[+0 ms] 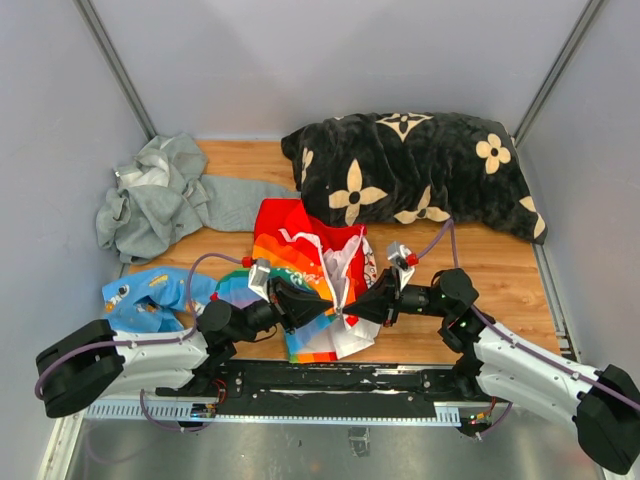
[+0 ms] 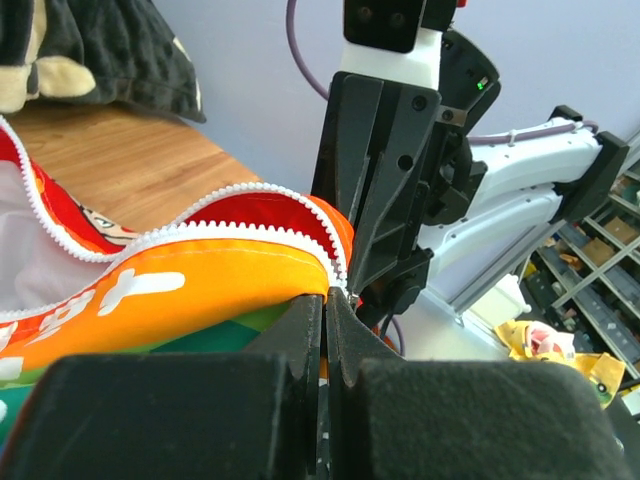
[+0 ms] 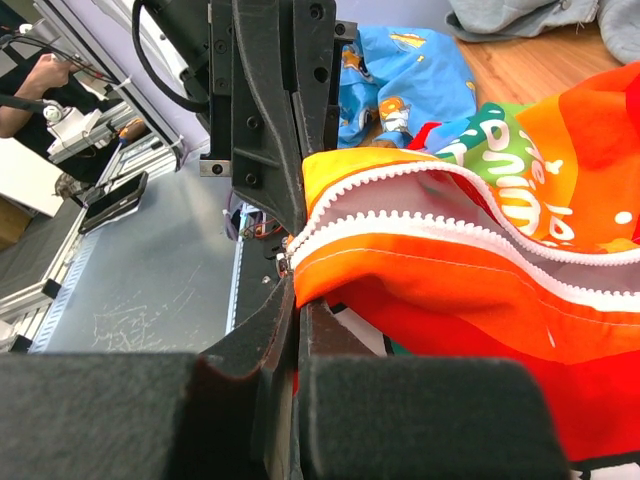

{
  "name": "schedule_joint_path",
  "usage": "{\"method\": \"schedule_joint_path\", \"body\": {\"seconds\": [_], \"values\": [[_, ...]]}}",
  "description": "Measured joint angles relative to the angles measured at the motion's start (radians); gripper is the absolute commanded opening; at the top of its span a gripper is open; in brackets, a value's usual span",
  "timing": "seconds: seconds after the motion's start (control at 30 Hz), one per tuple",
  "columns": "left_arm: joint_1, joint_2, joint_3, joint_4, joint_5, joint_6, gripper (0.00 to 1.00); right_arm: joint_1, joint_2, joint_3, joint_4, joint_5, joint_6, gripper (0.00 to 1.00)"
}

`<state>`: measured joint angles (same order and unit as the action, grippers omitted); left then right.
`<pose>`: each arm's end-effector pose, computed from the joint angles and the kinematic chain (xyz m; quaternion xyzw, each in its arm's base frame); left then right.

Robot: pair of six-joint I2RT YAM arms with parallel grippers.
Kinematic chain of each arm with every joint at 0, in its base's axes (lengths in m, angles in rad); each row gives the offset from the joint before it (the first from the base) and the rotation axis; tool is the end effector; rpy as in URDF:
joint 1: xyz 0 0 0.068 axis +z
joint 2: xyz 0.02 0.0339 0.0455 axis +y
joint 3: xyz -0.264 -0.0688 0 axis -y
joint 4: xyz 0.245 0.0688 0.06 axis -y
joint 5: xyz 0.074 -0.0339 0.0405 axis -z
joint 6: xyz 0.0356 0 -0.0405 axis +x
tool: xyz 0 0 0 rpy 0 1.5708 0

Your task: Zip up the jacket

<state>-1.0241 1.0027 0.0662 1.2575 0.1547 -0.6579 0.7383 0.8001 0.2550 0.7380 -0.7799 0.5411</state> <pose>0.0863 -0.1524 0.2087 0.1678 0.5621 -0.6328 0.5054 0.1120 0.1357 0.2462 -0.3499 0.5563 0.6201 0.4285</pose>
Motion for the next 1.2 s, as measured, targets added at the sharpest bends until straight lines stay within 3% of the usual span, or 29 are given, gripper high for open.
{"method": "schedule_joint_path", "body": {"seconds": [0.63,0.7,0.77,0.9,1.2], "values": [[0.002,-0.146,0.074,-0.381,-0.026,0.138,0.01,-0.037,0.082,0.073,-0.171,0.045,-0.011,0.01],[0.002,-0.149,0.074,-0.392,-0.031,0.132,0.06,-0.040,0.107,0.073,-0.150,0.034,-0.001,0.01],[0.002,-0.151,0.074,-0.399,-0.043,0.116,0.19,-0.044,0.122,0.073,-0.132,0.020,0.006,0.01],[0.002,-0.158,0.067,-0.389,-0.057,0.060,0.31,-0.051,0.129,0.073,-0.080,0.005,0.016,0.01],[0.002,-0.127,0.056,-0.344,-0.079,-0.023,0.33,-0.052,0.129,0.071,-0.025,-0.008,0.031,0.01]]}}
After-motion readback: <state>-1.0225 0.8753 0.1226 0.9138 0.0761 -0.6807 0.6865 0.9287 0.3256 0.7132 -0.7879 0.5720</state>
